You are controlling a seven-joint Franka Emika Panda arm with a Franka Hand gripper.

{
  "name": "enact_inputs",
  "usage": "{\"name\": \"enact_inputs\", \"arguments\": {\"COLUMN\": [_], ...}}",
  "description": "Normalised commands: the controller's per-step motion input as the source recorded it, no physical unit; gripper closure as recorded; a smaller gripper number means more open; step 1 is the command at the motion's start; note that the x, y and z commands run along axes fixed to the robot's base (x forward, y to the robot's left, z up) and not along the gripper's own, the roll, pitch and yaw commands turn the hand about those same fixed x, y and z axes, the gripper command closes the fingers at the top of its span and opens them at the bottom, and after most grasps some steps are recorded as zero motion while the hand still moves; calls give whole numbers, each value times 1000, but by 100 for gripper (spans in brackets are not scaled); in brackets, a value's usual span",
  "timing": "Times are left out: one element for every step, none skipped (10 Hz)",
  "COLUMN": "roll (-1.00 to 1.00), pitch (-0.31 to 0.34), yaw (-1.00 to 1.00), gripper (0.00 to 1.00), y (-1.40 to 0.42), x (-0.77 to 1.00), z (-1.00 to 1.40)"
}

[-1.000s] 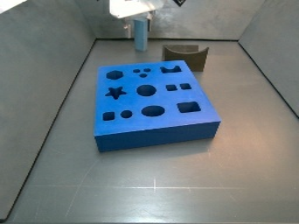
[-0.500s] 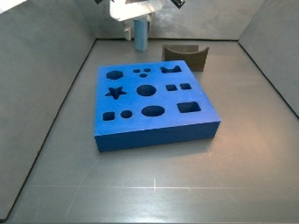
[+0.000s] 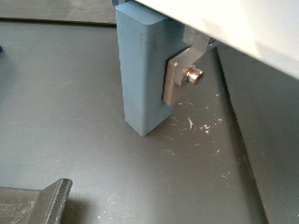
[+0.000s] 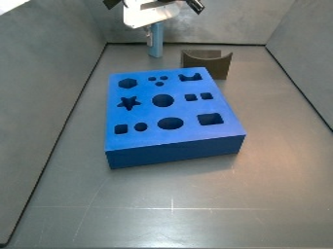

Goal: Pick up the rectangle object. Move to above the board. Insert the rectangle object.
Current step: Pick up the rectangle object.

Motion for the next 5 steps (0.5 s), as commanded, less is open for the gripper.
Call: {"name": "enact_inputs", "arguments": {"roll": [23, 140, 0, 0, 0], "pitch": [0, 0, 0, 0, 0], "yaw": [0, 6, 0, 0, 0], "gripper": [100, 100, 100, 100, 100], "y": [-37, -123, 0, 0, 0], "x": [0, 0, 0, 0, 0], "z": [0, 0, 0, 0, 0]}}
